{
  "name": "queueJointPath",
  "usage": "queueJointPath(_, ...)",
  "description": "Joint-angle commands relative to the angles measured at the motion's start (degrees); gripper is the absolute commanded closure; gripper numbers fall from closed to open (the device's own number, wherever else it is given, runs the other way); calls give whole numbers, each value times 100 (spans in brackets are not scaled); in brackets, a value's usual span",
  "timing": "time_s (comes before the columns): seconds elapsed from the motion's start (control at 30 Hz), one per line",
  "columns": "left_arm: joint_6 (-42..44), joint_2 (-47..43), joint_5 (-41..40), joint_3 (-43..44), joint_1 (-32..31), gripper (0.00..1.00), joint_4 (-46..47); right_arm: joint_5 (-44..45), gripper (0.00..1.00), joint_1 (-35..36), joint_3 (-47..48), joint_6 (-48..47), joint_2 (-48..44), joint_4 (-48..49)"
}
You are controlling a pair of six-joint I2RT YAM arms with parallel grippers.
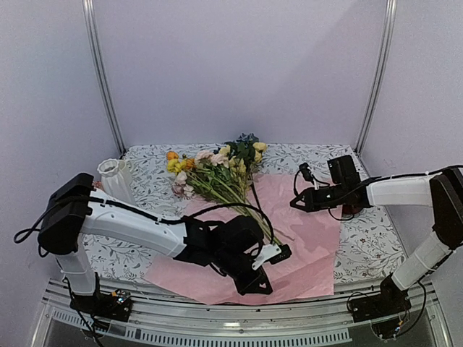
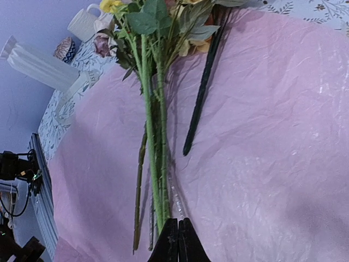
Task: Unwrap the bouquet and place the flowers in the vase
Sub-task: Unfold the quarter-folded wrapping paper from the folded wrapping paper, then pick up the fake flower from the flattened wrapping paper.
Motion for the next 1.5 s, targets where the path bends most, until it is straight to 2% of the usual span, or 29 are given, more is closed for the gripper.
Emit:
queueJointPath(0.0, 444, 329, 20, 386, -225, 100, -745, -224, 97, 415, -71, -108, -572, -903)
queueJointPath(0.23, 619, 542, 33, 550, -315, 100, -1091, -550, 97, 874, -825, 556, -1450, -1153)
queueJointPath(0.43, 685, 624, -143, 660, -378, 100, -1250, -319, 97, 1652, -1300, 1169, -1549, -1496)
queueJointPath(0.7, 409, 364, -1097, 354, -280, 100, -1053, 79, 97, 1827, -1995, 1843, -2162, -1585)
queueJointPath(0.9, -13, -4, -1133, -429, 300, 100, -753, 473, 97, 1827, -1981, 1846, -1822, -1857)
queueJointPath(1.1, -245, -383, -1573, -1005, 384, 100, -822, 871, 97, 1822, -1892, 1746, -1662, -2149)
queueJointPath(1.27, -688, -852, -2122, -1169, 647, 100, -915, 1001, 97, 1826, -1673, 1655, -1352, -2323)
queueJointPath(1.47, -1054, -1768, -2784, -1301, 916, 100, -867, 1318, 96, 1823, -1076, 1473, -1722, -2604)
